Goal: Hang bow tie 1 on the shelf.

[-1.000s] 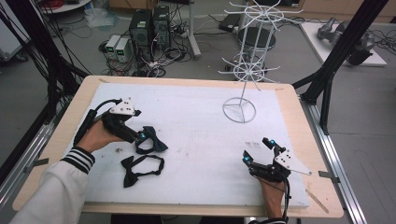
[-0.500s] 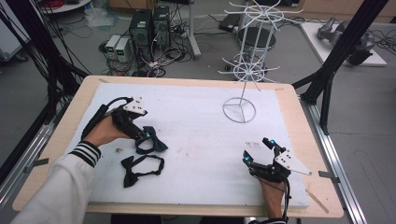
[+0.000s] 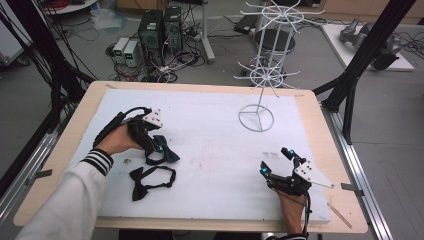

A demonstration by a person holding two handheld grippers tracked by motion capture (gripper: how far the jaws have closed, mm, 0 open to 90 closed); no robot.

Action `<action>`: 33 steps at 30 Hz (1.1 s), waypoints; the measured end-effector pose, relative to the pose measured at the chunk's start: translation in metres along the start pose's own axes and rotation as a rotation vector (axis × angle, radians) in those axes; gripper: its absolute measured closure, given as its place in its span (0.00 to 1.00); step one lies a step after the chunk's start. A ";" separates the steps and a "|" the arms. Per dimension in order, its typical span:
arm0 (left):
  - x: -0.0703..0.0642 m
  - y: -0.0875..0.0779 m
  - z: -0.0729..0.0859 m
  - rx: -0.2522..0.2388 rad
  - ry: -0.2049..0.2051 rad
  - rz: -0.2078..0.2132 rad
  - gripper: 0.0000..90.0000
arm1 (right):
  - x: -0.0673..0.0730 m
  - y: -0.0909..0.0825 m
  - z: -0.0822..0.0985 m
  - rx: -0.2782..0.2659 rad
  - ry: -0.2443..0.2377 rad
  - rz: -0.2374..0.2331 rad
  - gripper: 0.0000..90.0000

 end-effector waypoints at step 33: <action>0.000 0.023 0.016 0.146 0.118 0.052 0.43 | 0.000 0.000 0.000 0.000 0.001 0.001 0.11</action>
Point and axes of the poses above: each handheld gripper's, and its own axes: y roughly forward along the jaws, z roughly out of its underside, x roughly to its left, the point moved 3 cm from there along y, roughly forward along the jaws, and after that the axes turned 6 degrees about -z, right-handed, at the moved point
